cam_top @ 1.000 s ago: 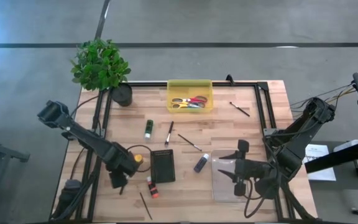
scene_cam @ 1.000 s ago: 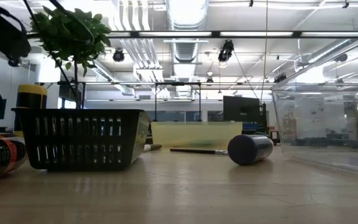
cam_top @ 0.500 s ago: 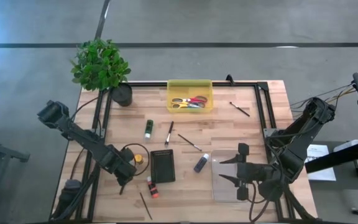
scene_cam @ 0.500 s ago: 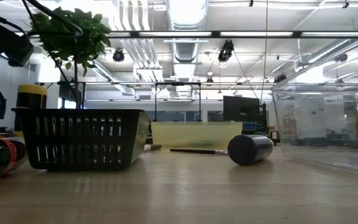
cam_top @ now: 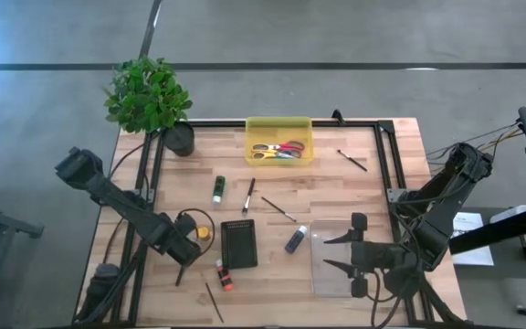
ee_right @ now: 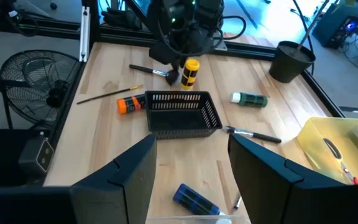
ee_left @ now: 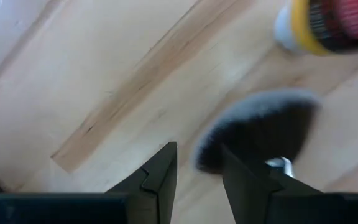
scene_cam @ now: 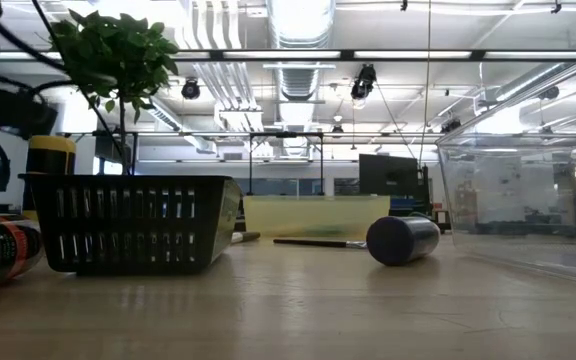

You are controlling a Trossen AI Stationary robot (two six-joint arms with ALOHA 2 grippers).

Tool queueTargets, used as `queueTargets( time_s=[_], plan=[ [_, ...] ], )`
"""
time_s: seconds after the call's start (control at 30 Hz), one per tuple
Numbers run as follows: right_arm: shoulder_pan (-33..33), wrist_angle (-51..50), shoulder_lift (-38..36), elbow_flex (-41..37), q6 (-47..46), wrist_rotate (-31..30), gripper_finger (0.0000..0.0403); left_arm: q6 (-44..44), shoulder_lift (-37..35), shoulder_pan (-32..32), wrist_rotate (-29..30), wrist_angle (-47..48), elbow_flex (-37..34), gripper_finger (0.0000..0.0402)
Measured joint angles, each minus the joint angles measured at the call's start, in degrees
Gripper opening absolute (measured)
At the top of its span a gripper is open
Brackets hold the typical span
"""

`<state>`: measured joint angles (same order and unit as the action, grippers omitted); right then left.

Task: Pick & Place Paint Supplies
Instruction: Put the highlighter brush into the transparent bin

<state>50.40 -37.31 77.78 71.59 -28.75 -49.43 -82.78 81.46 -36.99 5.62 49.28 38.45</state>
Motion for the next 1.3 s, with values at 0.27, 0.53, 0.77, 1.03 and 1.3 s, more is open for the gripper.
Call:
queueTargets(
  time_s=[0.27,0.53,0.77,1.03,1.3],
  plan=[
    [0.0,0.2,0.0,0.0,0.0,-0.1,0.0198,-0.2,-0.6,0.0,0.2,-8.8,-5.3,0.0129],
    [0.0,0.4,0.0,0.0,0.0,-0.1,0.0198,-0.1,-0.4,0.0,-1.0,-9.5,-5.1,0.0077],
    [0.0,0.4,0.0,-0.1,0.0,-0.1,0.0198,2.8,-0.2,-0.1,-2.8,-10.6,-4.5,0.0007],
    [0.0,0.4,0.0,-0.1,-0.1,-0.1,0.0198,6.4,-2.8,-0.7,-7.9,-11.9,-2.1,0.0003],
    [0.0,0.4,0.0,-0.1,-0.2,-0.1,0.0198,6.5,-7.0,-3.8,-6.6,-16.1,-1.8,0.0002]
  ],
)
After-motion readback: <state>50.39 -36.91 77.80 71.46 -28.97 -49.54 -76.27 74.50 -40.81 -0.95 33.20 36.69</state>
